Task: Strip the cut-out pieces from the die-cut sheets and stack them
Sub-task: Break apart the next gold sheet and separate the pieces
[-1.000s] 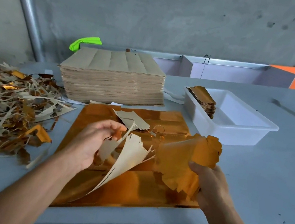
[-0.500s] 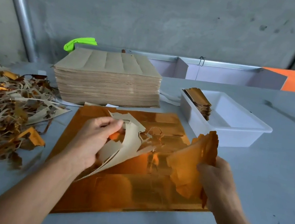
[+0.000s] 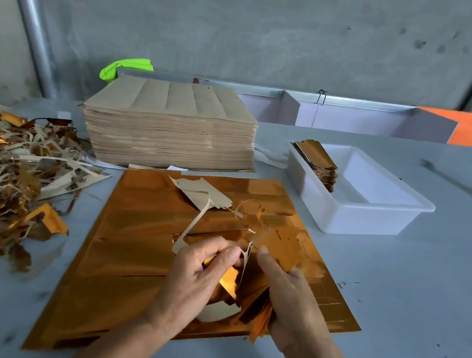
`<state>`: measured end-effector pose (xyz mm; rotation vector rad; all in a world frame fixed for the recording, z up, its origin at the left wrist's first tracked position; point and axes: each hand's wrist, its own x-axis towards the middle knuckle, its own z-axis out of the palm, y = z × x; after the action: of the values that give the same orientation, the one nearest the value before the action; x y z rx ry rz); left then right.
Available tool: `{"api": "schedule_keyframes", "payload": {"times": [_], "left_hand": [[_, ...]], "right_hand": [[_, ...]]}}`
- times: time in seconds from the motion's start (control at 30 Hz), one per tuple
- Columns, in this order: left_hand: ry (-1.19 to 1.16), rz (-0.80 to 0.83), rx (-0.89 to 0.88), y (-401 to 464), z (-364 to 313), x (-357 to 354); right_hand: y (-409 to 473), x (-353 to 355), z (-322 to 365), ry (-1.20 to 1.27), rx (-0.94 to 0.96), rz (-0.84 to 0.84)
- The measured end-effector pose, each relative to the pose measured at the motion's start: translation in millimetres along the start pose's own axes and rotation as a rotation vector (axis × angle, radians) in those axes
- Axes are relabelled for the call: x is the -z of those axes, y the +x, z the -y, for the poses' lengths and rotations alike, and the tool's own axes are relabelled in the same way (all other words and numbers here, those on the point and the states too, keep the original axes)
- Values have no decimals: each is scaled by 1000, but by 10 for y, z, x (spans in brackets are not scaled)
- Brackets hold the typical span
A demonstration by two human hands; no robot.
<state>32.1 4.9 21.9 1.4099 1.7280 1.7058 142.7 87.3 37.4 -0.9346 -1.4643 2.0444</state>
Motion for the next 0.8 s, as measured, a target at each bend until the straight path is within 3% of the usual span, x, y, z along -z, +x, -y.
{"api": "schedule_keyframes", "payload": {"times": [0.13,0.27,0.6,0.8], "left_hand": [[28,116,-30,-47,29,0],[66,103,-42,-48,45,2],[178,85,-72,68,6,120],[175,53,-35,95,-12,155]], "right_hand": [[26,-60,-42,6,12,-12],[60,-57,-33,13,-110,-73],[170,44,67,54,-206,-85],[177,77,79,130,-148,40]]}}
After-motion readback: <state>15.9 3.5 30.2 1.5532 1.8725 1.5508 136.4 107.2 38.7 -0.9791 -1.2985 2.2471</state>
